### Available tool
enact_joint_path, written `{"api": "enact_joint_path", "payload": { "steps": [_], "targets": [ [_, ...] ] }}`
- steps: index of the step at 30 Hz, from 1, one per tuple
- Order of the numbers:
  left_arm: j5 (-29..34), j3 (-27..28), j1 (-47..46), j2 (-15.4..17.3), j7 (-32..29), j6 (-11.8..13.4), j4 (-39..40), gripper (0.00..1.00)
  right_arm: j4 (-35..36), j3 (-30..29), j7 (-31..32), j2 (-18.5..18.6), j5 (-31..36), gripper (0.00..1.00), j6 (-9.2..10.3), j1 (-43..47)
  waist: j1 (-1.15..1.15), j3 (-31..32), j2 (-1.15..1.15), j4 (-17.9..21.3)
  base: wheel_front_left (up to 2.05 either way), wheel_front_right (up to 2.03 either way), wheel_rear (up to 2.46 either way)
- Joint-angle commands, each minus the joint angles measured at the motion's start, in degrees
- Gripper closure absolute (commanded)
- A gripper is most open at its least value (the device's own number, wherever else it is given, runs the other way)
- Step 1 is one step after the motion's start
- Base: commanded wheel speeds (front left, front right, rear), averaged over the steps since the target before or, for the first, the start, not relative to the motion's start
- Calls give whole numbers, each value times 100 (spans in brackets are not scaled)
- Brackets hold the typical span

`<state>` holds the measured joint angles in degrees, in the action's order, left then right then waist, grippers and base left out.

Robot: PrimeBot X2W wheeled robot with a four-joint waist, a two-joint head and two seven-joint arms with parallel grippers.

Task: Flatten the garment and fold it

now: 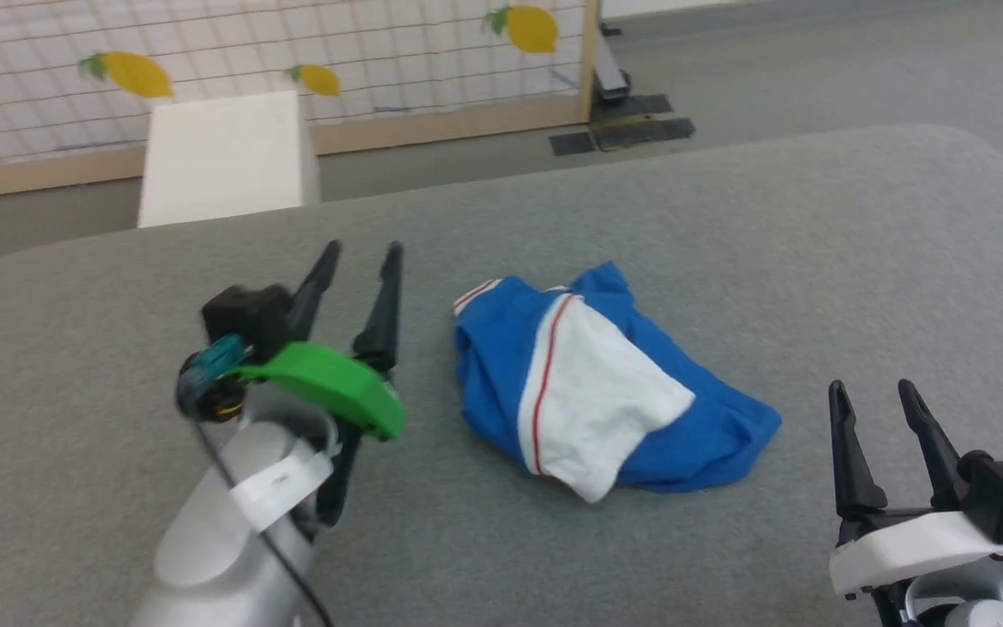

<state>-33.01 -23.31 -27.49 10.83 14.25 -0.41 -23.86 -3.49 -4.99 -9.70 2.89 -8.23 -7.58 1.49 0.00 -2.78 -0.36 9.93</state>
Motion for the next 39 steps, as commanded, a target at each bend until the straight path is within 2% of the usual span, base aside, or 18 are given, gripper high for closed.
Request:
{"api": "enact_joint_path", "payload": {
  "steps": [1, 5, 9, 16, 27, 39],
  "targets": [
    [88, 115, 242, 92, 48, 25, 155, 0, 56, -6, 29, -2, 38, 0, 9, 68, 0, 180, 36, -363, 0, 0, 0],
    [391, 569, 822, 216, 70, 69, 867, 0, 138, -27, 88, -2, 64, 0, 9, 113, 0, 213, 36, -547, 0, 0, 0],
    [734, 962, 1521, 177, 72, -36, 1377, 0, 200, -14, 149, -2, 117, 0, 9, 171, 0, 252, 36, -651, 0, 0, 0],
    [1166, 1473, 2366, -129, 73, -223, 1593, 0, 306, -9, 285, -2, 261, 0, 9, 304, 0, 318, 36, -847, 0, 0, 0],
    [1622, 1930, 2719, -525, 74, -485, 1688, 0, 375, 33, 402, -2, 337, 0, 9, 368, 0, 363, 36, -978, 0, 0, 0],
    [1809, 2119, 2712, -676, 74, -627, 1648, 0, 390, 81, 420, -2, 291, 0, 9, 370, 0, 339, 36, -968, 0, 0, 0]
  ]
}}
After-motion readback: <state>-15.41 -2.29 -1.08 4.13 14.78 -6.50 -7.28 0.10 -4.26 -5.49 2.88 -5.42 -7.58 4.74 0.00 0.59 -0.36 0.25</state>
